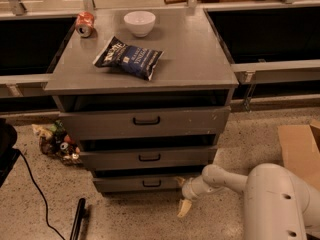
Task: Open bottom drawer
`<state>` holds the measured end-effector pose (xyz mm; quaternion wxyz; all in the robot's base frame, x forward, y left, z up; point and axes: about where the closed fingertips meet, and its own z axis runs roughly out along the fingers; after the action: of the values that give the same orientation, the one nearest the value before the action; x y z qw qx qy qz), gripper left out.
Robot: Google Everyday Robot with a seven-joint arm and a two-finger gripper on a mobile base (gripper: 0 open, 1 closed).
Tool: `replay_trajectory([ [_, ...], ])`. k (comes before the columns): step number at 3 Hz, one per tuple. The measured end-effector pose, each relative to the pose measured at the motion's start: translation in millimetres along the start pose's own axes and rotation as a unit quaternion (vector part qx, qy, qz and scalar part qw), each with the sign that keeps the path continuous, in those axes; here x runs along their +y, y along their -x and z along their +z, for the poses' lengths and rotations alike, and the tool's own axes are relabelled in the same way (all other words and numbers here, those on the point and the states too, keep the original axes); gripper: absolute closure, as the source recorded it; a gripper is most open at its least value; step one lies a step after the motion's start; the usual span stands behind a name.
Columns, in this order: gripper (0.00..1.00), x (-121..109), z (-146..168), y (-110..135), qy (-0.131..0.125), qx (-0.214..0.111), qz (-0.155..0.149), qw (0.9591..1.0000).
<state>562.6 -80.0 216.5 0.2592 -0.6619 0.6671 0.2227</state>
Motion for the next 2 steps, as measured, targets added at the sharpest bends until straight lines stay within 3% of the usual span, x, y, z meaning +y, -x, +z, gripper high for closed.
replay_trajectory([
  [2, 0.00, -42, 10, -11, -0.072, 0.039, -0.033, 0.9961],
])
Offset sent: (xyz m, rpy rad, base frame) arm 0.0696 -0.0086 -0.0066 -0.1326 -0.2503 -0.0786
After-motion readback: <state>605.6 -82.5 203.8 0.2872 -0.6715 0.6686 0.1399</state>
